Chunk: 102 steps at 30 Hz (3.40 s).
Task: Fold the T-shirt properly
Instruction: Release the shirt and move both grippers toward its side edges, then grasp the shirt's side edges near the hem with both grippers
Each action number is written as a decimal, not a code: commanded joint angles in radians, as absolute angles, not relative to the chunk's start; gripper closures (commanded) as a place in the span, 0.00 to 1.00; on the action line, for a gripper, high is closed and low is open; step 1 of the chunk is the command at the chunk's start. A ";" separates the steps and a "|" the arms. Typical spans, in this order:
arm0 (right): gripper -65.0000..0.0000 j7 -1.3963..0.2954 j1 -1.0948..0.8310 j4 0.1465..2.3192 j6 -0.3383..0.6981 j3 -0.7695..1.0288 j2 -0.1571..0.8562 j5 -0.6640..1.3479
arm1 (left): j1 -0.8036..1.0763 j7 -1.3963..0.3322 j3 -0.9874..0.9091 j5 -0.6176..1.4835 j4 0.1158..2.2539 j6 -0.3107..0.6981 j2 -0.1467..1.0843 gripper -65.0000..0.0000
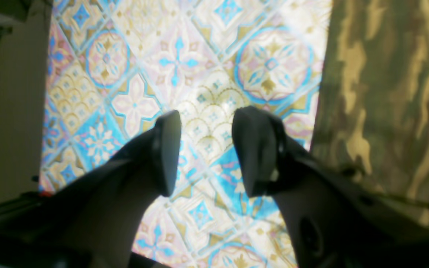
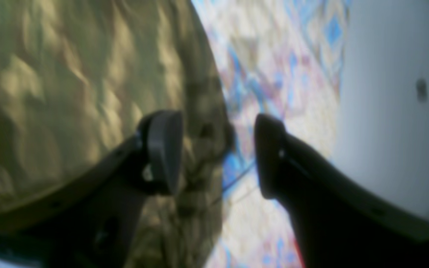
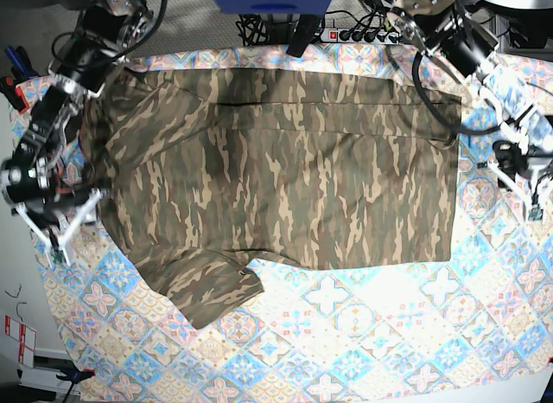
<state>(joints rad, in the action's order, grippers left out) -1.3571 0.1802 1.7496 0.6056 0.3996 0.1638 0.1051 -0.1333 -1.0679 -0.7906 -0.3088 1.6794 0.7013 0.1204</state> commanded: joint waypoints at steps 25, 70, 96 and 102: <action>0.38 -0.670 0.699 0.704 0.605 0.182 0.194 -0.143 | -0.211 -0.986 -0.751 -0.414 1.581 0.698 0.131 0.58; 0.38 -0.145 0.779 0.203 0.509 0.328 0.269 -0.259 | -0.578 -0.185 -0.823 -0.394 0.438 0.647 0.374 0.58; 0.38 -0.097 0.679 0.197 0.460 0.334 0.311 -0.255 | -0.611 -0.105 -0.676 -0.407 0.228 0.687 0.352 0.59; 0.38 -0.105 0.679 0.196 0.460 0.328 0.306 -0.257 | -0.590 -0.102 -0.742 -0.344 0.232 0.685 0.423 0.59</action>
